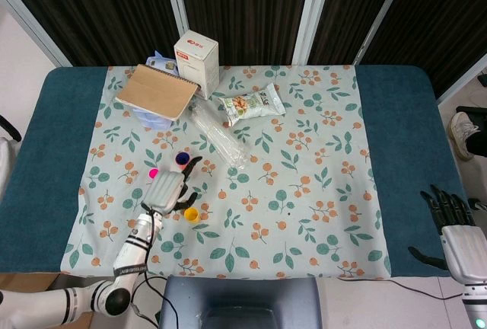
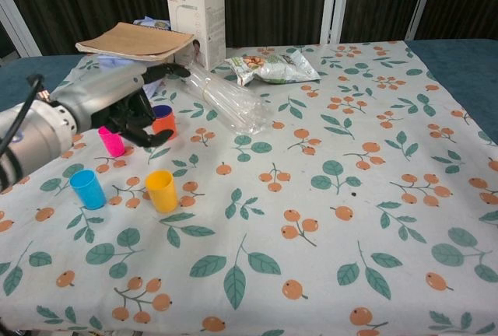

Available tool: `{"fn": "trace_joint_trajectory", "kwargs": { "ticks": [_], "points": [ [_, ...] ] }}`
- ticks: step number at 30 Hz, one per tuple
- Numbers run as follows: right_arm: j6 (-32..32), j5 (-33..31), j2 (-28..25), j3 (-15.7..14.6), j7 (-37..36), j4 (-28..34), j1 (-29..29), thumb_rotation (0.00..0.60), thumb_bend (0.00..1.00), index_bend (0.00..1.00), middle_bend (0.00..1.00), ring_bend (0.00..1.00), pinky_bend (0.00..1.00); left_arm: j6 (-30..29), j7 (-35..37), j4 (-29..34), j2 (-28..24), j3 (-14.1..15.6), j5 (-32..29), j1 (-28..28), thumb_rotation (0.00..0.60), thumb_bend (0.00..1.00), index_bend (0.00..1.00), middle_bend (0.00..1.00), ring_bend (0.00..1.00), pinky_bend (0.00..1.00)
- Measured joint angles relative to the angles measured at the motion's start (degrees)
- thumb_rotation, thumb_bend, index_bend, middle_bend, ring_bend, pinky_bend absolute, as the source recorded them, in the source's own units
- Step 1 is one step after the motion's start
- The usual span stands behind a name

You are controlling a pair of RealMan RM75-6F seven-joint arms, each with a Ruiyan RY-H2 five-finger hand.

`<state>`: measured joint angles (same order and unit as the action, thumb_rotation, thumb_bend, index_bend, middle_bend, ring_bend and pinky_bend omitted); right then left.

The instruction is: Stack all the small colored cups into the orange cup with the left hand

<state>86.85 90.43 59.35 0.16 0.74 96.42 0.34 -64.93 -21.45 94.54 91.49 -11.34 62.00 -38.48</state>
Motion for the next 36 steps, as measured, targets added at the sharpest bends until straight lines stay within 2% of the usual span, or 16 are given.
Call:
{"fn": "trace_joint_trajectory", "kwargs": {
  "ticks": [3, 5, 9, 24, 36],
  "points": [
    [0.17, 0.54, -0.04, -0.25, -0.19, -0.03, -0.07, 0.600, 0.20, 0.00, 0.00, 0.00, 0.00, -0.76, -0.62, 4.83, -2.09, 4.02, 2.53, 1.92, 0.600, 0.37, 0.13, 1.00, 1.00, 1.00],
    [0.24, 0.81, -0.10, -0.39, -0.34, -0.09, -0.11, 0.600, 0.20, 0.00, 0.00, 0.00, 0.00, -0.90, -1.35, 5.85, -2.51, 5.87, 3.26, 2.82, 0.600, 0.37, 0.14, 1.00, 1.00, 1.00],
    [0.39, 1.15, -0.30, -0.52, -0.91, -0.20, -0.13, 0.600, 0.20, 0.00, 0.00, 0.00, 0.00, -0.53, -2.40, 5.24, -1.55, 7.50, 2.89, 3.83, 0.600, 0.37, 0.17, 1.00, 1.00, 1.00],
    [0.65, 1.36, -0.56, -0.58, -1.55, -0.36, -0.22, 0.600, 0.20, 0.00, 0.00, 0.00, 0.00, 1.02, -4.01, -1.69, 1.89, 7.23, 1.07, 3.95, 0.600, 0.37, 0.33, 1.00, 1.00, 1.00],
    [0.67, 1.43, -0.57, -0.64, -1.45, -0.28, -0.24, 0.600, 0.20, 0.00, 0.00, 0.00, 0.00, 1.16, -3.04, -3.09, 2.40, 6.61, 2.11, 4.32, 0.600, 0.37, 0.43, 1.00, 1.00, 1.00]
  ]
}}
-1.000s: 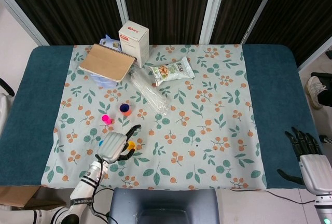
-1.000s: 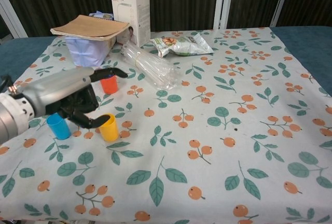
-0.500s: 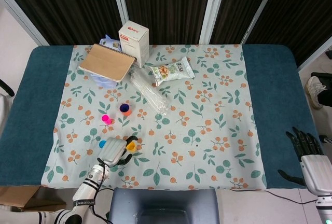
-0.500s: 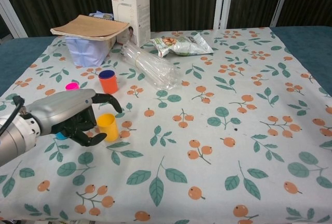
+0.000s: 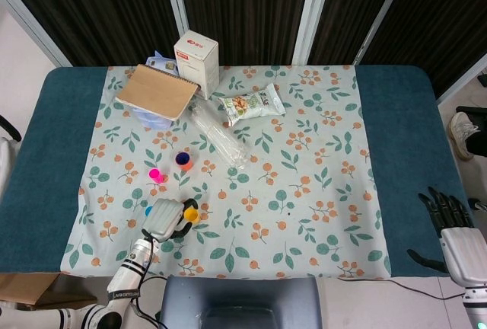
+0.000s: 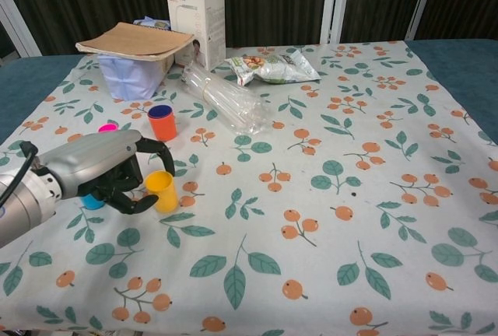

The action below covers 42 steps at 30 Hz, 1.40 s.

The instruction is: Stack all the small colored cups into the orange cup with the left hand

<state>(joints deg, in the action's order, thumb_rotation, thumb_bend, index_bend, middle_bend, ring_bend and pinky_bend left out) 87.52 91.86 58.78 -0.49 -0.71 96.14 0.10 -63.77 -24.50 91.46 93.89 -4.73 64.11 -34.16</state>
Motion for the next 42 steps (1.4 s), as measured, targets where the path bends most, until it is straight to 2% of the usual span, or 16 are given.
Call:
{"fn": "trace_joint_trajectory", "kwargs": {
  "ticks": [7, 11, 16, 19, 21, 25, 33, 37, 42],
  "points": [
    [-0.02, -0.16, -0.01, 0.07, 0.03, 0.02, 0.00, 0.600, 0.20, 0.00, 0.00, 0.00, 0.00, 0.02, 0.91, -0.72, 0.13, -0.93, 0.73, -0.09, 0.600, 0.37, 0.47, 1.00, 1.00, 1.00],
    [-0.10, -0.35, -0.06, 0.15, -0.09, 0.03, 0.04, 0.600, 0.20, 0.00, 0.00, 0.00, 0.00, -0.92, 2.36, 0.13, -0.41, -3.20, 1.28, -0.33, 0.600, 0.36, 0.48, 1.00, 1.00, 1.00],
    [-0.20, -0.45, -0.12, 0.18, -0.24, 0.08, 0.09, 0.600, 0.20, 0.00, 0.00, 0.00, 0.00, -2.26, 3.83, 0.99, -1.37, -9.14, 0.64, -1.66, 0.600, 0.37, 0.48, 1.00, 1.00, 1.00],
    [-0.14, -0.54, -0.13, 0.25, -0.33, 0.08, 0.07, 0.600, 0.20, 0.00, 0.00, 0.00, 0.00, -2.24, 4.03, -0.23, -1.41, -13.14, -2.10, -3.20, 0.600, 0.37, 0.48, 1.00, 1.00, 1.00],
    [-0.13, -0.72, -0.13, 0.34, -0.35, 0.07, 0.07, 0.600, 0.20, 0.00, 0.00, 0.00, 0.00, -1.77, 4.01, -2.39, -1.04, -15.39, -4.92, -4.53, 0.600, 0.37, 0.48, 1.00, 1.00, 1.00],
    [-0.29, -1.09, -0.12, 0.53, -0.29, 0.08, 0.15, 0.600, 0.20, 0.00, 0.00, 0.00, 0.00, -0.41, 3.78, -8.52, 0.55, -18.11, -9.52, -7.04, 0.600, 0.37, 0.48, 1.00, 1.00, 1.00],
    [-0.83, -1.93, -0.09, 0.85, 0.03, 0.18, 0.38, 0.600, 0.20, 0.00, 0.00, 0.00, 0.00, 2.85, 4.07, -20.45, 5.35, -19.03, -13.25, -11.05, 0.600, 0.37, 0.48, 1.00, 1.00, 1.00],
    [-0.80, -2.17, -0.13, 0.98, 0.00, 0.22, 0.37, 0.600, 0.20, 0.00, 0.00, 0.00, 0.00, 3.64, 4.92, -23.64, 7.16, -18.71, -13.40, -12.11, 0.600, 0.37, 0.48, 1.00, 1.00, 1.00],
    [-0.95, -2.23, -0.11, 0.97, 0.15, 0.25, 0.42, 0.600, 0.20, 0.00, 0.00, 0.00, 0.00, 3.94, 5.53, -24.52, 7.96, -17.58, -12.84, -12.33, 0.600, 0.37, 0.48, 1.00, 1.00, 1.00]
  ]
}}
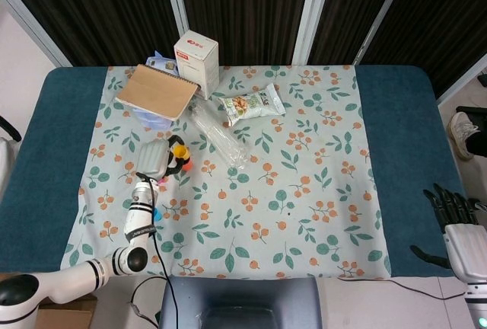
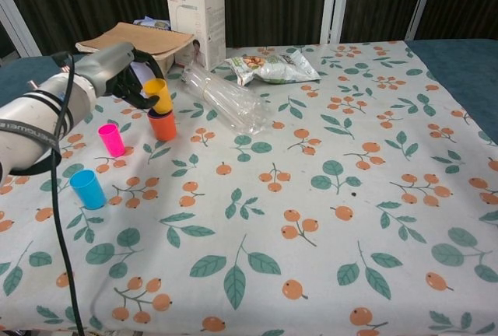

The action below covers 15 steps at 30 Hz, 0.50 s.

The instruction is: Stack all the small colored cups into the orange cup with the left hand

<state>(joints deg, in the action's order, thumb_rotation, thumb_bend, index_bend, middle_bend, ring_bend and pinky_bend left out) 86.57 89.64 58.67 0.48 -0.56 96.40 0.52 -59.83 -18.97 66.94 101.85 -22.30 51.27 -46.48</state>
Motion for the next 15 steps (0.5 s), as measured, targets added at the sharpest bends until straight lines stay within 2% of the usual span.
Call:
{"fn": "trace_joint_trajectory", "kwargs": {
  "ticks": [11, 13, 15],
  "points": [
    [0.26, 0.10, -0.03, -0.01, -0.11, -0.06, -0.13, 0.600, 0.20, 0.00, 0.00, 0.00, 0.00, -0.04, -1.28, -0.69, 0.59, 1.16, 0.13, -0.13, 0.600, 0.37, 0.46, 1.00, 1.00, 1.00],
    [0.26, 0.10, -0.02, -0.01, -0.12, -0.07, -0.13, 0.600, 0.20, 0.00, 0.00, 0.00, 0.00, 0.41, -1.75, -0.87, 0.50, 1.38, -0.24, -0.12, 0.600, 0.38, 0.40, 1.00, 1.00, 1.00],
    [0.26, 0.05, 0.00, 0.02, -0.08, -0.05, -0.13, 0.600, 0.20, 0.00, 0.00, 0.00, 0.00, 1.18, -2.31, -0.73, 0.23, 1.65, -0.90, -0.06, 0.600, 0.38, 0.27, 1.00, 1.00, 1.00]
  ]
}}
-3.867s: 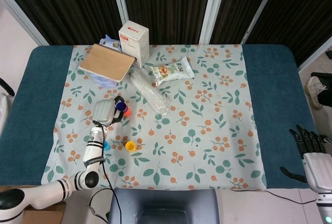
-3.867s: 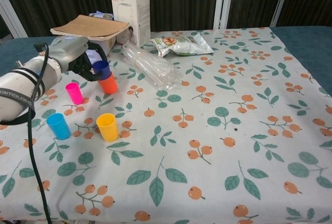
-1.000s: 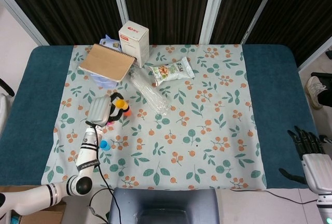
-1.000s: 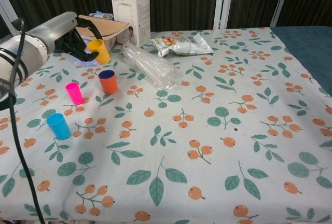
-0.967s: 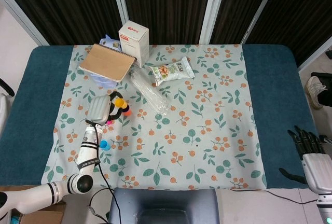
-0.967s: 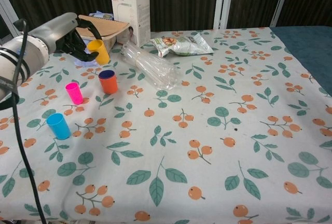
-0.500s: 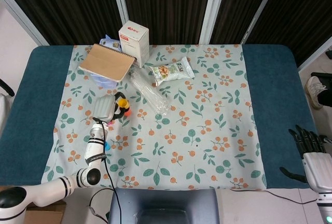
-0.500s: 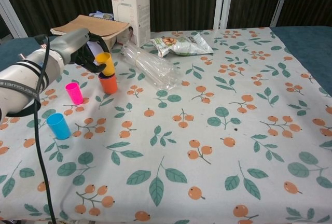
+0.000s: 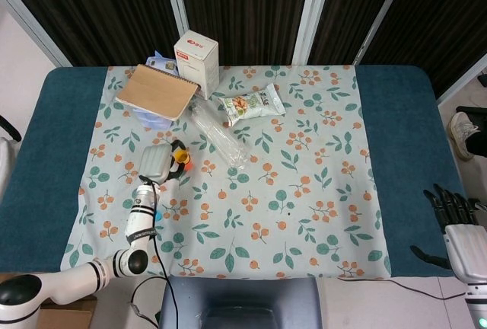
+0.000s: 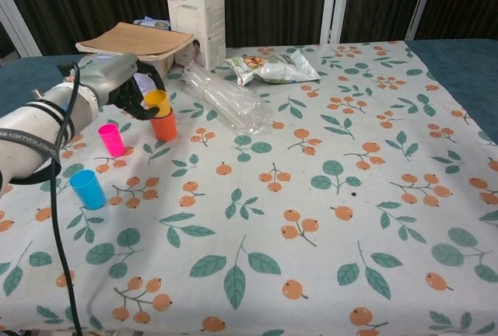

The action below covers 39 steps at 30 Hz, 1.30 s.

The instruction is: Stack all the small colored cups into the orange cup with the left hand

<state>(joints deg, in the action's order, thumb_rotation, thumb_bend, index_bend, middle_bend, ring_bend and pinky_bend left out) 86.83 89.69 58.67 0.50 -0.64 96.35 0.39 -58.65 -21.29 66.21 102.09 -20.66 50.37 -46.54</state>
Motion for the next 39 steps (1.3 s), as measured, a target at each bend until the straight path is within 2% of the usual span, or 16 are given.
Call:
{"fn": "trace_joint_trajectory", "kwargs": {
  "ticks": [2, 7, 11, 14, 18, 22, 24, 26, 32, 39],
  "points": [
    [-0.03, -0.01, 0.02, 0.00, 0.04, 0.00, 0.00, 0.600, 0.20, 0.00, 0.00, 0.00, 0.00, 0.53, -0.32, 0.51, -0.37, 0.18, -0.47, 0.09, 0.600, 0.37, 0.11, 1.00, 1.00, 1.00],
    [-0.07, 0.03, 0.03, -0.03, 0.08, 0.00, 0.03, 0.600, 0.20, 0.00, 0.00, 0.00, 0.00, 0.78, -0.55, 2.35, -1.38, 0.51, -0.75, 0.48, 0.600, 0.37, 0.00, 1.00, 1.00, 1.00],
    [-0.42, 0.23, 0.15, -0.21, 0.48, 0.02, 0.15, 0.600, 0.20, 0.00, 0.00, 0.00, 0.00, -1.04, -0.38, 7.20, -3.61, 1.69, 1.46, 1.86, 0.600, 0.37, 0.06, 1.00, 1.00, 1.00],
    [-0.27, 0.52, 0.19, -0.35, 0.51, 0.11, 0.08, 0.600, 0.20, 0.00, 0.00, 0.00, 0.00, -3.08, -0.22, 14.48, -6.88, 3.65, 4.33, 3.93, 0.600, 0.36, 0.12, 1.00, 1.00, 1.00],
    [-0.01, 1.10, 0.26, -0.59, 0.51, 0.13, -0.03, 0.600, 0.20, 0.00, 0.00, 0.00, 0.00, -6.75, 0.00, 26.18, -13.15, 8.73, 10.23, 8.37, 0.600, 0.36, 0.17, 1.00, 1.00, 1.00],
    [-0.29, 1.63, 0.37, -0.90, 0.75, 0.14, 0.08, 0.600, 0.20, 0.00, 0.00, 0.00, 0.00, -9.92, -0.13, 32.49, -18.28, 15.37, 15.89, 13.19, 0.600, 0.36, 0.18, 1.00, 1.00, 1.00],
    [-0.39, 1.83, 0.38, -1.02, 0.78, 0.16, 0.14, 0.600, 0.20, 0.00, 0.00, 0.00, 0.00, -11.31, -0.23, 33.19, -19.60, 18.06, 17.83, 15.52, 0.600, 0.36, 0.19, 1.00, 1.00, 1.00],
    [-0.29, 1.95, 0.38, -1.06, 0.71, 0.17, 0.13, 0.600, 0.20, 0.00, 0.00, 0.00, 0.00, -12.00, -0.16, 32.75, -19.74, 19.16, 18.33, 16.73, 0.600, 0.36, 0.20, 1.00, 1.00, 1.00],
    [0.09, 2.09, 0.28, -1.08, 0.44, 0.10, -0.02, 0.600, 0.20, 0.00, 0.00, 0.00, 0.00, -11.63, 1.32, 28.56, -18.88, 19.79, 18.16, 18.28, 0.600, 0.36, 0.23, 1.00, 1.00, 1.00],
    [0.15, 1.95, 0.31, -1.01, 0.44, 0.06, -0.04, 0.600, 0.20, 0.00, 0.00, 0.00, 0.00, -10.37, 3.31, 24.21, -16.94, 19.91, 18.60, 19.49, 0.600, 0.36, 0.32, 1.00, 1.00, 1.00]
  ]
}}
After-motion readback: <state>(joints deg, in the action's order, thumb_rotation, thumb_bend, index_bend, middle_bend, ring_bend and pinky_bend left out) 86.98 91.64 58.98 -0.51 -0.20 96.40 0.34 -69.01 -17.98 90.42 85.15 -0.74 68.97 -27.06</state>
